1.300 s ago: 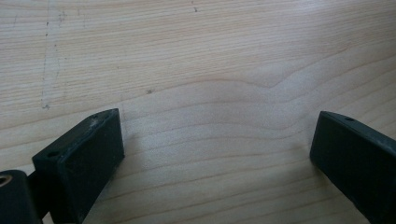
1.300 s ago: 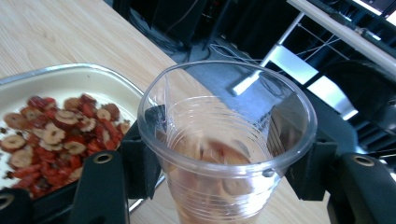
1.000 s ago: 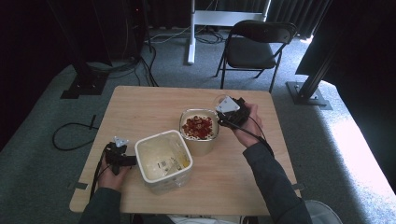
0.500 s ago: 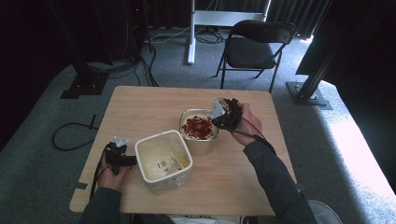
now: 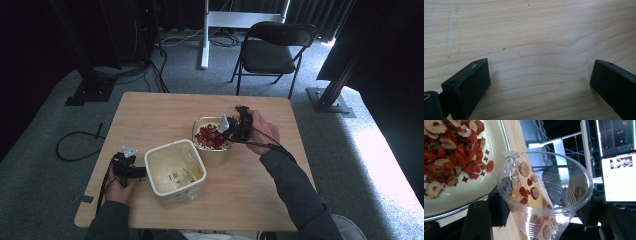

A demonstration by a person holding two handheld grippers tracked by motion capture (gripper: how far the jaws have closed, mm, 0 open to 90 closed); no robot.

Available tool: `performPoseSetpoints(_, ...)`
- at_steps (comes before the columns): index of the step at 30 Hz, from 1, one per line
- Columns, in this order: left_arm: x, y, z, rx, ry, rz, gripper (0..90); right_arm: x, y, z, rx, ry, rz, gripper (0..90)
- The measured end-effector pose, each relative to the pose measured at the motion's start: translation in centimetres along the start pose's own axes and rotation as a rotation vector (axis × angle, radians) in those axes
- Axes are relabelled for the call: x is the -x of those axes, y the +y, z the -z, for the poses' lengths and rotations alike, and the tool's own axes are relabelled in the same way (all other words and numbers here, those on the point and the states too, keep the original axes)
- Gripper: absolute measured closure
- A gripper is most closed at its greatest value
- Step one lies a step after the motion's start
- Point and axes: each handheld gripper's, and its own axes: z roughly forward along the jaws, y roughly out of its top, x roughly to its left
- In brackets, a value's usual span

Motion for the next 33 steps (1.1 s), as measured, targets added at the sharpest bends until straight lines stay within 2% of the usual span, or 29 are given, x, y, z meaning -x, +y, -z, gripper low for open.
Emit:
performPoseSetpoints(5, 0.0, 0.0, 0.0, -0.001, 0.0, 0.0, 3.3, -0.2, 0.5, 0.2, -0.011, -0.024, 0.061, 37.2)
performPoseSetpoints(10, 0.0, 0.0, 0.0, 0.0, 0.0, 0.0, 3.3, -0.4, 0.5, 0.1, -0.033, -0.04, 0.097, 37.1)
performPoseSetpoints(11, 0.0, 0.0, 0.0, -0.001, -0.001, 0.0, 3.3, -0.6, 0.6, 0.2, -0.031, -0.045, 0.126, 37.0)
performPoseSetpoints(13, 0.0, 0.0, 0.0, -0.001, 0.0, 0.0, 3.3, -0.6, 0.6, 0.2, -0.034, -0.054, 0.141, 37.0)
performPoseSetpoints(16, 0.0, 0.0, 0.0, -0.002, 0.0, -0.001, 3.3, -0.5, 0.6, 0.1, -0.04, -0.056, 0.136, 37.0)
performPoseSetpoints(17, 0.0, 0.0, 0.0, -0.002, -0.001, -0.001, 3.3, -0.7, 0.7, 0.2, -0.042, -0.057, 0.151, 37.0)
performPoseSetpoints(21, 0.0, 0.0, 0.0, -0.002, -0.001, -0.001, 3.3, -1.1, 1.4, 1.0, -0.011, -0.065, 0.198, 37.0)
performPoseSetpoints(26, 0.0, 0.0, 0.0, -0.002, -0.001, 0.0, 3.3, -0.9, 1.0, 0.3, -0.068, -0.094, 0.228, 37.0)
performPoseSetpoints(30, 0.0, 0.0, 0.0, -0.002, 0.0, 0.0, 3.3, -1.3, 2.1, 1.2, -0.025, -0.102, 0.267, 37.1)
performPoseSetpoints(33, 0.0, 0.0, 0.0, -0.001, 0.0, 0.0, 3.3, -1.1, 1.9, 1.1, -0.034, -0.098, 0.272, 37.1)
